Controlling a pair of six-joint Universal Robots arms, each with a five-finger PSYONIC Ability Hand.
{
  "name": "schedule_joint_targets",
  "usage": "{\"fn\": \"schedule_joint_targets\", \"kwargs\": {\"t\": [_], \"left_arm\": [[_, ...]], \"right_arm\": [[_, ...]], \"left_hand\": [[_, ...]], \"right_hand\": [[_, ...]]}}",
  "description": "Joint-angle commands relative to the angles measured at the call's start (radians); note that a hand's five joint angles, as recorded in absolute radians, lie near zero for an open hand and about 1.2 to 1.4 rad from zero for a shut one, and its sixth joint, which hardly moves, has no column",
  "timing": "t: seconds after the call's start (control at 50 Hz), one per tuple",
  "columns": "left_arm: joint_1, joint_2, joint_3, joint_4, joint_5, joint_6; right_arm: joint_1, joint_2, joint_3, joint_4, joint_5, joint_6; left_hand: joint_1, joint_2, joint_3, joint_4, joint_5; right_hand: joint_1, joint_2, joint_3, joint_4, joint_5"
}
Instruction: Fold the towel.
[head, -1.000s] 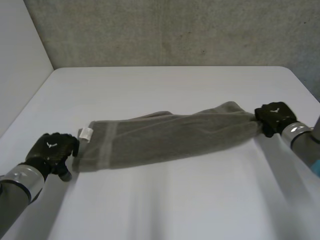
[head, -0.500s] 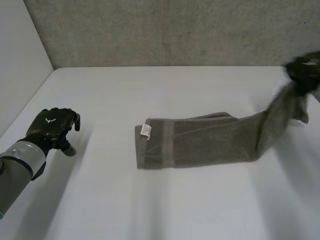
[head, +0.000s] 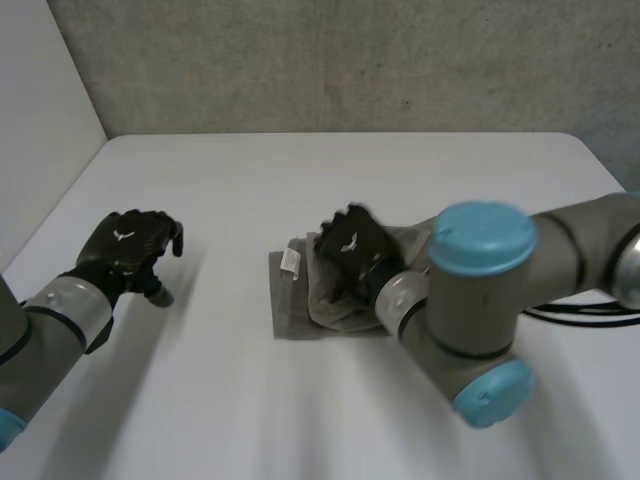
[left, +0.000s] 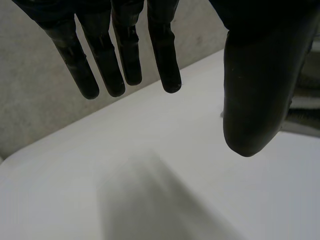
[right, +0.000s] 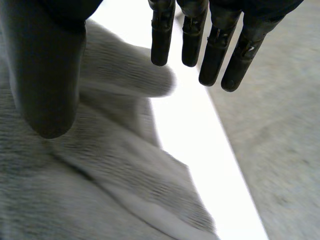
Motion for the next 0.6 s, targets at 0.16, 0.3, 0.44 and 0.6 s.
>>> {"fn": "schedule_joint_targets", "kwargs": {"t": [0.16,0.3,0.44,0.6], "left_arm": [[-0.266,-0.097,0.22,-0.004,-0.085,-0.044],[-0.416,-0.202,0.318,-0.004,-0.094,-0.085],[-0.521,-0.361,0.405,-0.007,-0.119,-0.087],[-0.53,-0.472,0.471,-0.003,-0.178,-0.084]], "right_arm": [[-0.186,-0.285,0.149,0.005,-0.114,0.268],[-0.297,-0.321,0.249,0.002,-0.136,0.271],[-0.361,-0.276,0.35,-0.021,-0.158,0.271],[-0.376,-0.184,0.387,-0.073,-0.177,0.276]], "left_hand": [[-0.018,-0.03,-0.045,-0.041,-0.004],[-0.015,-0.027,-0.042,-0.038,-0.001],[-0.012,-0.024,-0.039,-0.035,0.002],[-0.009,-0.022,-0.036,-0.032,0.005]], "right_hand": [[-0.102,-0.103,-0.091,-0.09,-0.053],[-0.093,-0.095,-0.082,-0.081,-0.044],[-0.047,-0.048,-0.035,-0.035,0.003],[-0.017,-0.018,-0.006,-0.005,0.032]]}}
